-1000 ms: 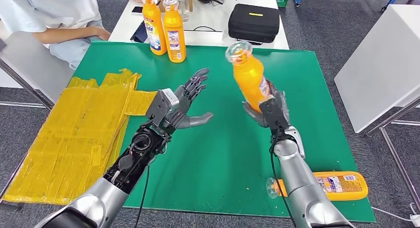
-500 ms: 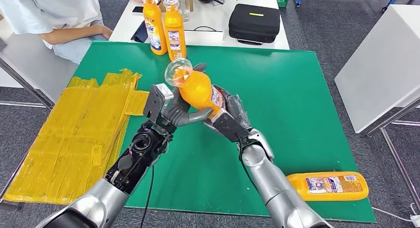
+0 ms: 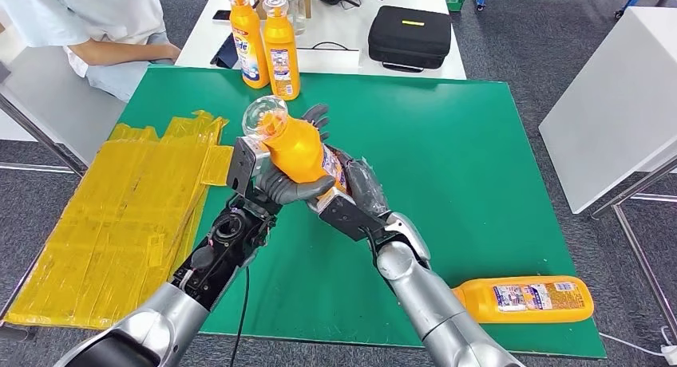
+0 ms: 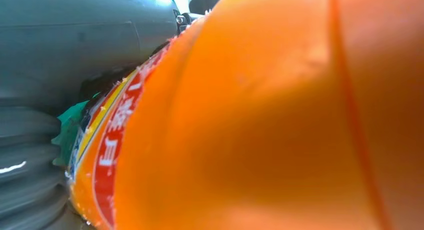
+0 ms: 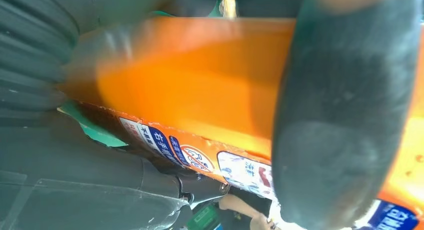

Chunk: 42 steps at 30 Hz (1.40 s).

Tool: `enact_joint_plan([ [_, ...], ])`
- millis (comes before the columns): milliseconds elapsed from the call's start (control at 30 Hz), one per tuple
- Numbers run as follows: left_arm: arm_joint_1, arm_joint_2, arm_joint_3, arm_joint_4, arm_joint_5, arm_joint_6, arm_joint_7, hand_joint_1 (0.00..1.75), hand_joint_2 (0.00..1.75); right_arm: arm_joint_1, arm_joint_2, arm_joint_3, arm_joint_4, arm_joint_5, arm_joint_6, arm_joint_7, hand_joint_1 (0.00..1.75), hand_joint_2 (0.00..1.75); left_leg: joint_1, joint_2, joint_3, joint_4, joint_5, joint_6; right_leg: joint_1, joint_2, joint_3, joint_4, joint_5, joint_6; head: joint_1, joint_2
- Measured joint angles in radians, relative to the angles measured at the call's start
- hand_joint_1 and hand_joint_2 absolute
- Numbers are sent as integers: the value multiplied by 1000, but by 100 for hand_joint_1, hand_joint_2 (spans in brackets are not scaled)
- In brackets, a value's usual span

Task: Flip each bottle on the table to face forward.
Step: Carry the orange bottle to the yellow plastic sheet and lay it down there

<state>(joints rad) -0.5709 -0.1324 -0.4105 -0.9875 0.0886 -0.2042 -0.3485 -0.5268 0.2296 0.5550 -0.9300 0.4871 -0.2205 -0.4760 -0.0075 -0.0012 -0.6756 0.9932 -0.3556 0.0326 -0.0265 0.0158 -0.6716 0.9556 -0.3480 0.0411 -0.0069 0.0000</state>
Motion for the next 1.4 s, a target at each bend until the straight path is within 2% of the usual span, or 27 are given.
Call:
enact_joint_plan([
  [33,4,-1,5,1,5,11,-9,0,175,-2,0,7,0,1,0,4,175,175,0,0,0,0,0,0,0,0,0,0,0,0,0,0],
  [67,8,-3,11,1,10,24,-19,13,175,-5,0,13,0,3,0,8,175,175,0,0,0,0,0,0,0,0,0,0,0,0,0,0],
  [167,16,-10,28,1,23,53,-37,143,175,-16,0,27,0,3,0,16,175,175,0,0,0,0,0,0,0,0,0,0,0,0,0,0],
  [200,19,-13,34,1,33,58,-40,174,175,-19,0,30,0,3,-1,17,175,175,0,0,0,0,0,0,0,0,0,0,0,0,0,0],
  [400,36,-30,71,-4,106,87,-68,175,175,-36,0,42,2,-6,-3,24,175,175,0,-1,-1,0,0,0,0,0,0,0,0,0,0,0],
  [733,62,-45,85,-36,139,144,-104,175,175,-38,0,58,3,8,-21,19,175,175,0,0,-1,0,0,0,0,0,-1,0,0,0,0,0],
  [767,64,-46,85,-39,144,151,-106,175,175,-37,-1,58,2,10,-25,18,151,175,0,0,-1,0,0,0,0,0,-1,0,0,0,0,0],
  [867,66,-51,85,-43,161,164,-115,175,175,-32,-7,58,-9,19,-40,18,20,175,0,0,-1,0,0,0,0,0,-1,0,0,0,0,0],
  [900,65,-53,85,-45,166,171,-118,175,175,-27,-11,57,-17,22,-46,18,0,175,0,0,-1,0,0,0,0,0,-1,0,0,0,0,0],
  [1000,59,-55,97,-50,181,218,-126,175,175,4,-26,55,-47,32,-65,15,0,175,0,0,-1,0,0,0,0,0,-1,0,0,0,0,0],
  [1133,42,-47,131,-51,189,254,-130,175,175,42,-42,55,-80,38,-76,10,0,0,0,1,-1,0,0,0,0,0,-2,0,0,0,0,0],
  [1267,38,-45,136,-51,188,259,-131,175,175,49,-45,55,-84,39,-78,9,0,0,0,1,-1,0,0,0,0,0,-2,0,0,0,0,0],
  [1400,21,-19,164,-46,86,394,-174,175,175,118,-94,50,-199,59,-129,25,0,0,0,0,-2,0,0,0,0,0,-2,0,0,0,0,0],
])
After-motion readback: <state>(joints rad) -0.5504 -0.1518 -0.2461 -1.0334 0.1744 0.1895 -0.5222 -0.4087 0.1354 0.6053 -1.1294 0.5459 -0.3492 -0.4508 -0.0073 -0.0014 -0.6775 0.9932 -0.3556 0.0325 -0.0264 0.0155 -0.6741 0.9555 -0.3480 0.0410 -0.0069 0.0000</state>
